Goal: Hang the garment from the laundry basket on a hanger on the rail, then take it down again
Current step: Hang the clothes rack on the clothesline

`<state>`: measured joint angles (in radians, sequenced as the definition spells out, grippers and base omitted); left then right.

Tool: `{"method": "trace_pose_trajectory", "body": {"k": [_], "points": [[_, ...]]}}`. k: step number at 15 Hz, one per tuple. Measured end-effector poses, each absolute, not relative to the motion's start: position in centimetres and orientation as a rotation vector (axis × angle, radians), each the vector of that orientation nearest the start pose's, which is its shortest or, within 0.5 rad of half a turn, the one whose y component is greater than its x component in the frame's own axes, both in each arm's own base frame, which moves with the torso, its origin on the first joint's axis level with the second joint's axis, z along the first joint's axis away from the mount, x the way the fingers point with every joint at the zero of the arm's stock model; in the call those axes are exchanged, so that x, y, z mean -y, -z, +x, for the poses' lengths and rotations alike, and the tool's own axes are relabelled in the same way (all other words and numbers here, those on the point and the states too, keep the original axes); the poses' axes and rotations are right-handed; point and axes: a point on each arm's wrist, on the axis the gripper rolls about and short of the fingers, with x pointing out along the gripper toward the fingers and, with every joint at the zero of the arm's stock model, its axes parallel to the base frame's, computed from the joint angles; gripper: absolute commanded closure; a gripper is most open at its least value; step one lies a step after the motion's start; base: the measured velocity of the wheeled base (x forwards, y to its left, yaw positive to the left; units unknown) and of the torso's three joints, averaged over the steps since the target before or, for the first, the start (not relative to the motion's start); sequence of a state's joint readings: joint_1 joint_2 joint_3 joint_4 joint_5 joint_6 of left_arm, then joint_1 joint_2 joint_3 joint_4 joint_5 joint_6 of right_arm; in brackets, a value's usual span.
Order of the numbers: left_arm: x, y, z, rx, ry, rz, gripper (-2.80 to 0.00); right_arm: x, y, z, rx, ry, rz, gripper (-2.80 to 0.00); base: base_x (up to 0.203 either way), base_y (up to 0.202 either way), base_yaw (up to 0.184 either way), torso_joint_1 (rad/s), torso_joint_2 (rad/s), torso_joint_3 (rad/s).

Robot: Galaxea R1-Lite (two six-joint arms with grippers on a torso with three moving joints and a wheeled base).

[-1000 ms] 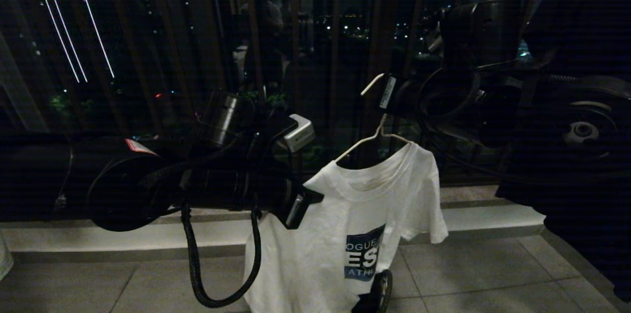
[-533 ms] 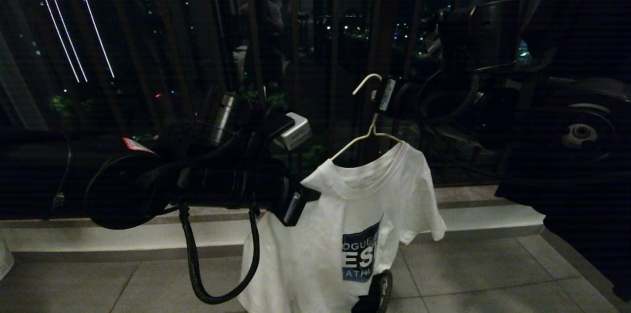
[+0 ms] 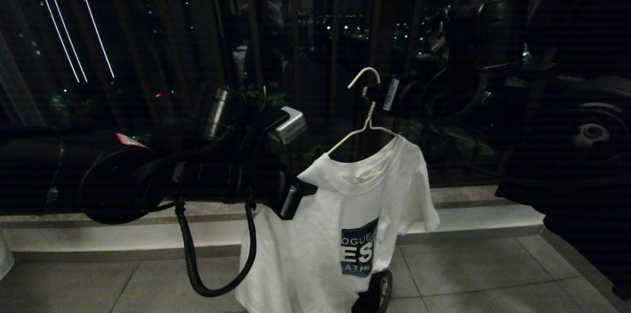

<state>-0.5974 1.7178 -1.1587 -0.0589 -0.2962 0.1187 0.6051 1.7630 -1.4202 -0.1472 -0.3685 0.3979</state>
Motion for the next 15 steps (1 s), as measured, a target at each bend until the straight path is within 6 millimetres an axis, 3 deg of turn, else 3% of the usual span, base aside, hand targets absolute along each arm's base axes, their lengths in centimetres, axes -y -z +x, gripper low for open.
{"method": "trace_pose_trajectory", "body": {"k": [4, 5, 8, 13, 15], "points": [[18.3, -22.3, 26.1, -0.447, 0.900, 0.181, 0.00, -16.9, -30.5, 26.3, -0.250, -0.191, 0.224, -2.80, 0.000, 0.000, 0.000, 0.000, 0.00, 0.000], [18.2, -22.4, 26.1, -0.445, 0.900, 0.180, 0.00, -16.3, -30.9, 25.4, -0.260, -0.191, 0.199, 0.00, 0.000, 0.000, 0.000, 0.000, 0.00, 0.000], [17.9, -23.1, 25.5, -0.439, 0.915, 0.142, 0.00, -14.4, -31.7, 23.9, -0.275, -0.205, 0.102, 0.00, 0.000, 0.000, 0.000, 0.000, 0.00, 0.000], [16.0, -23.9, 24.7, -0.439, 0.933, 0.078, 0.00, -8.9, -31.9, 24.9, -0.343, -0.308, 0.062, 0.00, 0.000, 0.000, 0.000, 0.000, 0.00, 0.000], [15.1, -24.1, 24.2, -0.435, 0.968, 0.061, 0.00, -8.0, -31.6, 25.4, -0.361, -0.378, 0.027, 0.00, 0.000, 0.000, 0.000, 0.000, 0.00, 0.000]]}}
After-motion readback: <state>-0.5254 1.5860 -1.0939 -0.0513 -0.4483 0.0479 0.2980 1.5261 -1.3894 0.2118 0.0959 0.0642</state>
